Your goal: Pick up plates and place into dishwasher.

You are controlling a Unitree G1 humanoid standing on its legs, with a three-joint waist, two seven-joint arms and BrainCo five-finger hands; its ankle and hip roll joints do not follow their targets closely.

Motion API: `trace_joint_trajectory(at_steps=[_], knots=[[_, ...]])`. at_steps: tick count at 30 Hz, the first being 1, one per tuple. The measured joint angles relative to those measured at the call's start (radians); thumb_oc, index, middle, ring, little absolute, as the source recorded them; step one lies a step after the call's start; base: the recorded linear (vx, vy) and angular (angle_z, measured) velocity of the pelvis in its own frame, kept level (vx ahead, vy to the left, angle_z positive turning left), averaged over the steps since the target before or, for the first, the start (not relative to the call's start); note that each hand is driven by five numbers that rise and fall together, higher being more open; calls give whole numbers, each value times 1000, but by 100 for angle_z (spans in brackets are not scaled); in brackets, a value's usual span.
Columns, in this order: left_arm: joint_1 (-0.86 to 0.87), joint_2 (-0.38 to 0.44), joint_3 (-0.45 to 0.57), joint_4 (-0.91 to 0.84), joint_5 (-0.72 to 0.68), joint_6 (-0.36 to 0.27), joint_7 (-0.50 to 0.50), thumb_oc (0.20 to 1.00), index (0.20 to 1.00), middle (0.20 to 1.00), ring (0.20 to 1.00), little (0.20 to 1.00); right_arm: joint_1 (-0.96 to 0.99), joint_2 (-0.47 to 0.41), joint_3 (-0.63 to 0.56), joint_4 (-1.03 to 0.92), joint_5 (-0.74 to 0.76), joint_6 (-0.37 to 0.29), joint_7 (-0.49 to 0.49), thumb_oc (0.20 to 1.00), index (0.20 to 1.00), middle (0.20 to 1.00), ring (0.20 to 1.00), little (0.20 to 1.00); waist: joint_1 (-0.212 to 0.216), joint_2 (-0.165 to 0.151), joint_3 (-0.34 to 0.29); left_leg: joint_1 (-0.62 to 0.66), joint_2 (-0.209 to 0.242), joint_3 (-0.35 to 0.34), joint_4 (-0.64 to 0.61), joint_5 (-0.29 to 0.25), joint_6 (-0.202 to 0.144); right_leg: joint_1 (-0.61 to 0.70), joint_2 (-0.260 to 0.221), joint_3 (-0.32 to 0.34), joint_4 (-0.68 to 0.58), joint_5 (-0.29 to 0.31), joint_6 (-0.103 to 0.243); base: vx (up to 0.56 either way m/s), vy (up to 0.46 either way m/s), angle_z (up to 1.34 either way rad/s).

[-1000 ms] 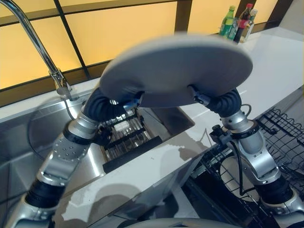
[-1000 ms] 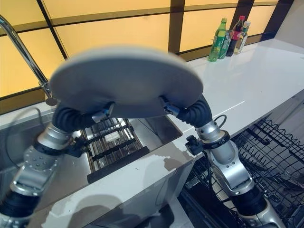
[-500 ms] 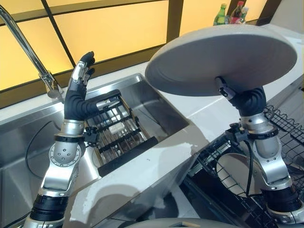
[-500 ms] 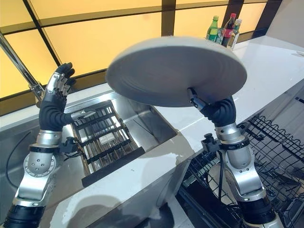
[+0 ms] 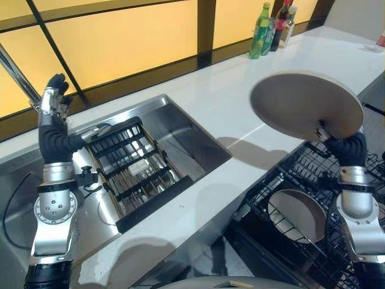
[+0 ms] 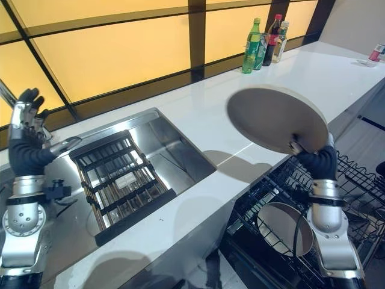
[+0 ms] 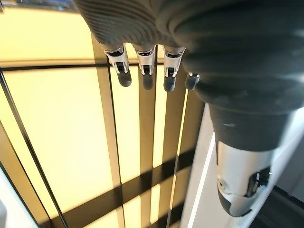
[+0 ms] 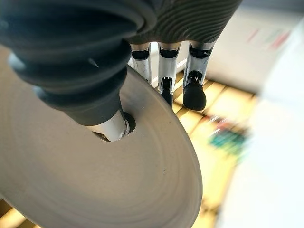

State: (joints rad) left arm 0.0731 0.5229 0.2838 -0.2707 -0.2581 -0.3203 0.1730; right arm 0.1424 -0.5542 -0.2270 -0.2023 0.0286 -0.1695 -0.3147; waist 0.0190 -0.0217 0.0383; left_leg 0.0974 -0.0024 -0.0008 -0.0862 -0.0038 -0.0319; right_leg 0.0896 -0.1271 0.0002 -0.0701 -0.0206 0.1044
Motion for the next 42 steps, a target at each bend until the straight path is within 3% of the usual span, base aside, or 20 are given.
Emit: trace_joint_trajectory(at_steps=[4,10,14,20,27,31,35,42], knots=[[8,-1,33,30,-2,2,2,1000,1000,1000,1000,1000,20,1,-16,69,-16,32,-45,200,200,200,200,200,-9,3,25,15,1,27,0,-3,3,-20,2,21,32,-1,2,39,78,-25],[16,5,53,50,-12,13,1,1000,1000,1000,1000,1000,20,5,-33,122,-18,59,-75,200,200,200,200,200,-26,7,68,17,1,67,7,-6,11,-94,-1,0,124,-9,5,50,-39,-32],[11,12,49,62,-14,32,8,1000,1000,1000,1000,1000,15,5,-31,182,-31,61,-120,200,200,200,200,200,-29,7,77,6,8,77,16,-8,7,-93,0,24,74,13,7,-42,-202,-18],[-54,42,0,119,-9,43,65,1000,1000,1000,1000,1000,-26,2,5,283,-59,62,-204,200,200,200,200,200,-36,38,124,-79,8,50,59,-10,4,-129,3,19,51,50,-3,-6,-260,5],[-41,44,6,118,-9,64,72,1000,1000,1000,1000,1000,-31,-15,8,299,-125,111,-257,200,200,200,200,200,-29,37,153,-89,22,1,66,-15,-10,-84,20,-16,-5,59,-11,98,-259,20],[-44,53,4,118,-11,79,87,1000,1000,1000,1000,1000,-58,-43,9,309,-158,133,-301,200,200,200,200,200,-30,34,188,-119,26,-15,88,-15,-15,-97,25,-26,0,57,-14,-74,-159,13],[-87,134,-59,118,-13,78,152,1000,1000,1000,1000,1000,-138,-109,10,356,-191,145,-375,200,200,200,200,200,-33,45,258,-237,33,-32,157,-15,-22,-203,32,-37,59,59,-25,-154,-94,9],[-142,177,-106,118,-13,72,246,1000,1000,1000,1000,1000,-233,-232,54,429,-305,238,-394,200,200,200,200,200,-35,76,345,-337,36,-39,213,-13,-26,-322,34,-40,153,44,-34,-53,-46,0]])
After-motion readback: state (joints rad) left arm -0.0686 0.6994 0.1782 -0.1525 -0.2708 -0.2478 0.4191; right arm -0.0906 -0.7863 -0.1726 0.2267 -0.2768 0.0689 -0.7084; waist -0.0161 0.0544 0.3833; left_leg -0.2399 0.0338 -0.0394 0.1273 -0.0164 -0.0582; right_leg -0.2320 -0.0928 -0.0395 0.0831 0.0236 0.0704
